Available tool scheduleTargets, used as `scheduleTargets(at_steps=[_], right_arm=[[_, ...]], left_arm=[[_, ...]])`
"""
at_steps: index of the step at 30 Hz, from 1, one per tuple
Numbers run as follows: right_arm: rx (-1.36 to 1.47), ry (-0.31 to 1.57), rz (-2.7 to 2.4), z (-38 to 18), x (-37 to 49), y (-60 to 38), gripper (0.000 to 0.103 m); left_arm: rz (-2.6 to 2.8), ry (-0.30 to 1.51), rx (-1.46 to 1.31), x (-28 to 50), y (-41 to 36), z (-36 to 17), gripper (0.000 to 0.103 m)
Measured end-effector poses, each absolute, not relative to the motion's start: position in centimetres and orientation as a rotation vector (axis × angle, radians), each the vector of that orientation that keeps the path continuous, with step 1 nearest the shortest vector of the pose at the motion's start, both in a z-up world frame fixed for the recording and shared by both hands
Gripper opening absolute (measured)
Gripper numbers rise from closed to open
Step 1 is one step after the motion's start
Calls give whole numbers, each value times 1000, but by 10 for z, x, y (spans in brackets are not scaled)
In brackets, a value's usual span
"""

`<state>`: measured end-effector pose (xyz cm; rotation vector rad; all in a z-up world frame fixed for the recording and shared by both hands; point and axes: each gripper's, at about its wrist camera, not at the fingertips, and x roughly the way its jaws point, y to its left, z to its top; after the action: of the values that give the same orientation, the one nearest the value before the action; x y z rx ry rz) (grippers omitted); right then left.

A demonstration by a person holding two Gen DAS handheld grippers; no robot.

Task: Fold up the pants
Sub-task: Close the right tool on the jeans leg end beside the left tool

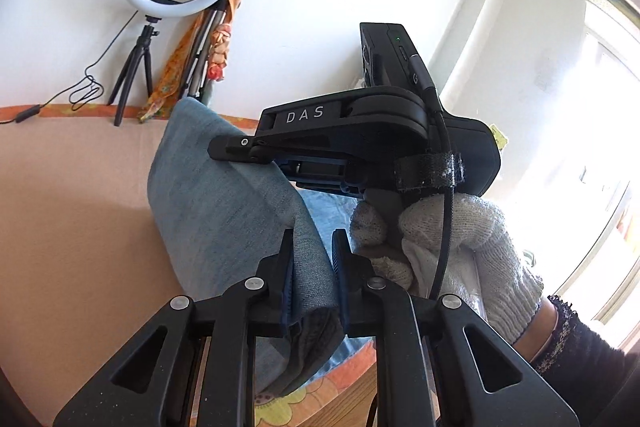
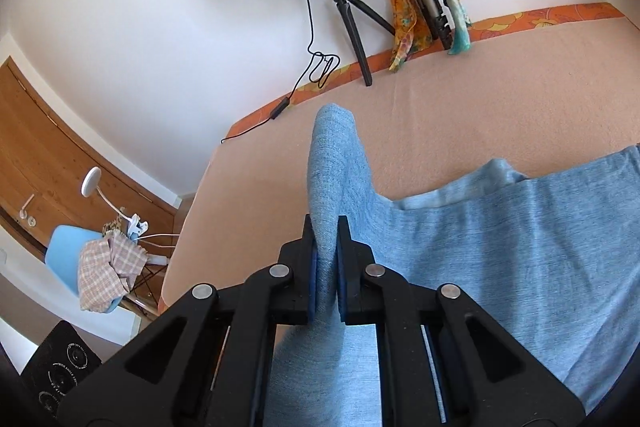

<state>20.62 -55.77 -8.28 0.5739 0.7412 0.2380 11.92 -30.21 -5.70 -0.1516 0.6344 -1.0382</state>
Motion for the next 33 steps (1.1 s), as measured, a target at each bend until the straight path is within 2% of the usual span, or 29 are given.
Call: scheduleTargets(at_steps=[24,33], right_arm=[[815,546,34,-101,116,-747,7],[895,584,5,-138,107,-791,7]], left_arm=[[-1217,656,-60,111,-466,-62,14],[-1222,728,-33,113,-500,-88,14]])
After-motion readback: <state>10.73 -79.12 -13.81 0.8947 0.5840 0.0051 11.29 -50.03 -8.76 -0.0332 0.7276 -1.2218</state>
